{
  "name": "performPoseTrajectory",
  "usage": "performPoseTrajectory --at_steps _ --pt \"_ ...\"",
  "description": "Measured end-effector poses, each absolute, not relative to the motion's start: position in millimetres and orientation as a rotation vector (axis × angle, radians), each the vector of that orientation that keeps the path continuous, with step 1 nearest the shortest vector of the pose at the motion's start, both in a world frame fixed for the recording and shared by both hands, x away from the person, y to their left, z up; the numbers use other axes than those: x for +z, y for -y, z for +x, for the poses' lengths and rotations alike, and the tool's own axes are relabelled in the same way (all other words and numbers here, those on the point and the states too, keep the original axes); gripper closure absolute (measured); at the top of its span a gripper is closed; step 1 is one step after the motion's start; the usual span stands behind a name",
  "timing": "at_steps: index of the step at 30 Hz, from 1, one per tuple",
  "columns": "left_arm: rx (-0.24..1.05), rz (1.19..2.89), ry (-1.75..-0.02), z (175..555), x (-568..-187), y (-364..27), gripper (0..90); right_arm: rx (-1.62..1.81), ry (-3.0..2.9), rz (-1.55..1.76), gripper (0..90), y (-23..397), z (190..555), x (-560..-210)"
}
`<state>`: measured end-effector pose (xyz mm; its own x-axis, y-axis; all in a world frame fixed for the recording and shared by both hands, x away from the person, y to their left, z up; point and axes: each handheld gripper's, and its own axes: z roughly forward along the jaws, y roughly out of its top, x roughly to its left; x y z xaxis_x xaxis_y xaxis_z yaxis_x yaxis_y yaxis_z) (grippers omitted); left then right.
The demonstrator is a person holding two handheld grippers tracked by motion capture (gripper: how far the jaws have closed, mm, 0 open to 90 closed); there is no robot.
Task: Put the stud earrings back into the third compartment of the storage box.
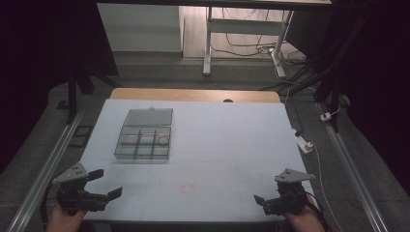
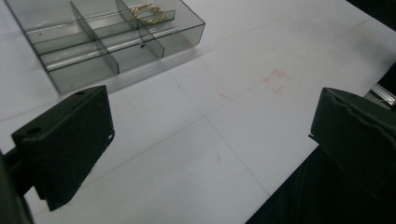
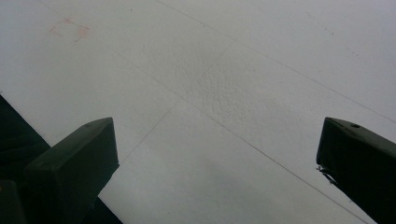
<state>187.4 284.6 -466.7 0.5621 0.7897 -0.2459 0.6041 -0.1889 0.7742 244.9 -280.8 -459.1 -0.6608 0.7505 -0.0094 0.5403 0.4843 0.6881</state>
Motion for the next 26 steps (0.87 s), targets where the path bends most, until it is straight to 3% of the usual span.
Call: performPoseTrajectory --at_steps 26 --pt "0.236 1.967 -1.262 167 -485 -296 0.0 0.951 -2.428 1.093 0.0 280 245 -459"
